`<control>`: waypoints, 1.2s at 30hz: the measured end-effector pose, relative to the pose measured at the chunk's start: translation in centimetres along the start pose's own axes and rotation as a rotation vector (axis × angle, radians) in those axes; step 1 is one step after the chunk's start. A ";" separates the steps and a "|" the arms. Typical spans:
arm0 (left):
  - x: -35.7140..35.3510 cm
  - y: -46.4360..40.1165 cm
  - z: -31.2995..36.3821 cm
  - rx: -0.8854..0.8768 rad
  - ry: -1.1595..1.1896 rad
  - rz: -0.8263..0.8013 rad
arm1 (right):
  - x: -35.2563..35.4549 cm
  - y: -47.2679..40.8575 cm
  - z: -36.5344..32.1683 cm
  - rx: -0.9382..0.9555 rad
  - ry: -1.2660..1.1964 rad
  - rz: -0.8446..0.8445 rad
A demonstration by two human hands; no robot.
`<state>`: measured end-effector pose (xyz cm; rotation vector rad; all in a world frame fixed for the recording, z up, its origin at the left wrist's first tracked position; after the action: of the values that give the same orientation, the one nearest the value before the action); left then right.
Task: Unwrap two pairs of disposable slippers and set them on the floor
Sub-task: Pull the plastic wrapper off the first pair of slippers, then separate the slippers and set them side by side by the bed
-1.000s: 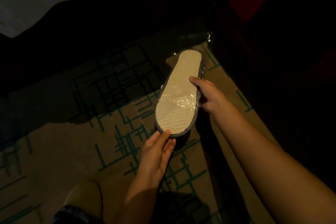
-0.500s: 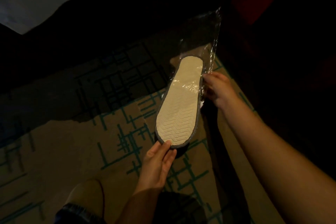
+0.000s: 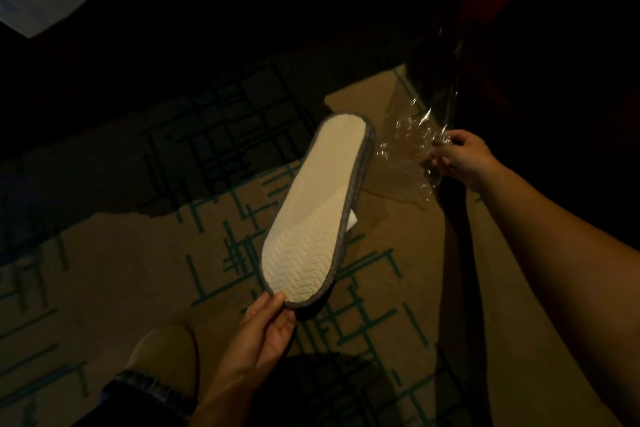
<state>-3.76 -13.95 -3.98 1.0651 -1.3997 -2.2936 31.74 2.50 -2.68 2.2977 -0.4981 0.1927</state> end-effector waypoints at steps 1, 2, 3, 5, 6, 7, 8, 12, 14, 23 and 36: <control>-0.1 -0.1 0.2 -0.020 0.017 0.017 | -0.1 0.1 0.7 -0.029 0.026 -0.028; -0.4 -0.2 0.4 -0.037 0.030 0.024 | -0.3 0.3 1.2 -0.051 0.050 -0.057; -1.1 -0.2 0.5 -0.047 0.028 0.014 | -0.4 0.5 1.7 -0.064 0.073 -0.072; -2.5 -0.5 0.7 -0.056 0.001 -0.018 | -0.3 0.5 2.2 -0.057 0.120 -0.025; -3.0 -0.5 0.8 -0.071 -0.034 -0.035 | -0.1 0.6 2.2 -0.030 0.173 0.051; -3.6 -0.5 1.1 -0.092 -0.093 -0.048 | 0.4 0.9 1.9 0.015 0.265 0.161; -4.3 -0.3 1.4 -0.108 -0.185 -0.069 | 0.9 1.5 1.4 0.078 0.399 0.285; -6.0 0.0 0.8 -0.020 -0.171 -0.102 | -2.5 6.0 -0.2 0.472 0.950 0.457; -5.7 -0.6 1.3 -0.109 -0.103 -0.064 | -5.7 6.7 1.4 0.541 1.114 0.285; -5.2 -1.4 0.7 -0.089 0.036 0.013 | -2.8 3.9 4.5 0.446 1.395 0.140; -7.7 -1.0 -2.2 -0.081 -0.007 -0.035 | -11.8 14.4 6.4 -0.083 -0.337 -0.385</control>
<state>3.29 -10.66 -1.96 1.0662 -1.2890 -2.3596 14.97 -7.75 -1.08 2.3012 -0.2138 -0.4008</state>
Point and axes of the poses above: each hand's wrist, its own y-axis away from the middle knuckle, its own x-axis out of the back of the hand, z = x × y, the point moved 7 cm from there along -y, towards the middle knuckle, and after that the axes turned 4 degrees about y, right-handed, at the moved point
